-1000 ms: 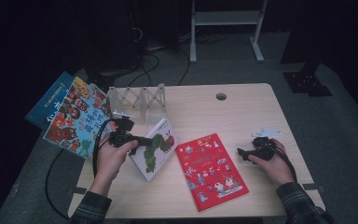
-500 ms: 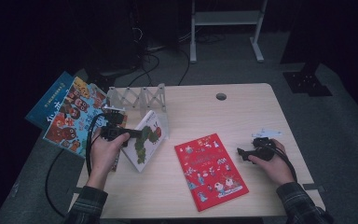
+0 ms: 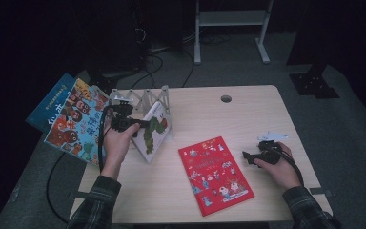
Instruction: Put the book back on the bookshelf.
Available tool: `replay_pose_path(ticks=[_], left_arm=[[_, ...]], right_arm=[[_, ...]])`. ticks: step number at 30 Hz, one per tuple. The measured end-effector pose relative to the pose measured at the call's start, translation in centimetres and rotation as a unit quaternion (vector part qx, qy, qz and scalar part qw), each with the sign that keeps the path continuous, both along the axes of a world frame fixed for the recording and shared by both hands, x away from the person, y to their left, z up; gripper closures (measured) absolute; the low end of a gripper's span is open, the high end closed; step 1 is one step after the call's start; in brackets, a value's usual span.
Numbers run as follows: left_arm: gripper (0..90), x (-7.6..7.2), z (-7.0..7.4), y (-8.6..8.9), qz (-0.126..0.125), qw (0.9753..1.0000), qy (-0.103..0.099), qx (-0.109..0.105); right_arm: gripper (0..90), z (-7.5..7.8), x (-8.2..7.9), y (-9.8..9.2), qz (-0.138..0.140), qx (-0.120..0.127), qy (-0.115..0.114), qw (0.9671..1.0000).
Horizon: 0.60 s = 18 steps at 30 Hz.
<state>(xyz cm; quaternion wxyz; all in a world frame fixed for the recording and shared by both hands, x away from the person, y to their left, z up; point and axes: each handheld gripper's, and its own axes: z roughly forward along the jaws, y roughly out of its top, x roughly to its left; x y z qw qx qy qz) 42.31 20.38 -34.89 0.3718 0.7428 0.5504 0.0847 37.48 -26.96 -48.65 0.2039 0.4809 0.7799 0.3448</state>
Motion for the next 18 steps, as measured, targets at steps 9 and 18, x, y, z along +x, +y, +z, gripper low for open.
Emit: replay_pose_path(ticks=[9,18], left_arm=[[76.2,2.0,-0.6,-1.4,0.012,0.9995,-0.009,0.027],[76.2,3.9,-1.4,-1.9,0.029,0.999,-0.012,0.032]], right_arm=[[12.5,0.0,0.0,0.0,0.001,0.0,0.0,1.0],[12.4,0.0,0.0,0.0,0.001,-0.001,0.0,1.0]])
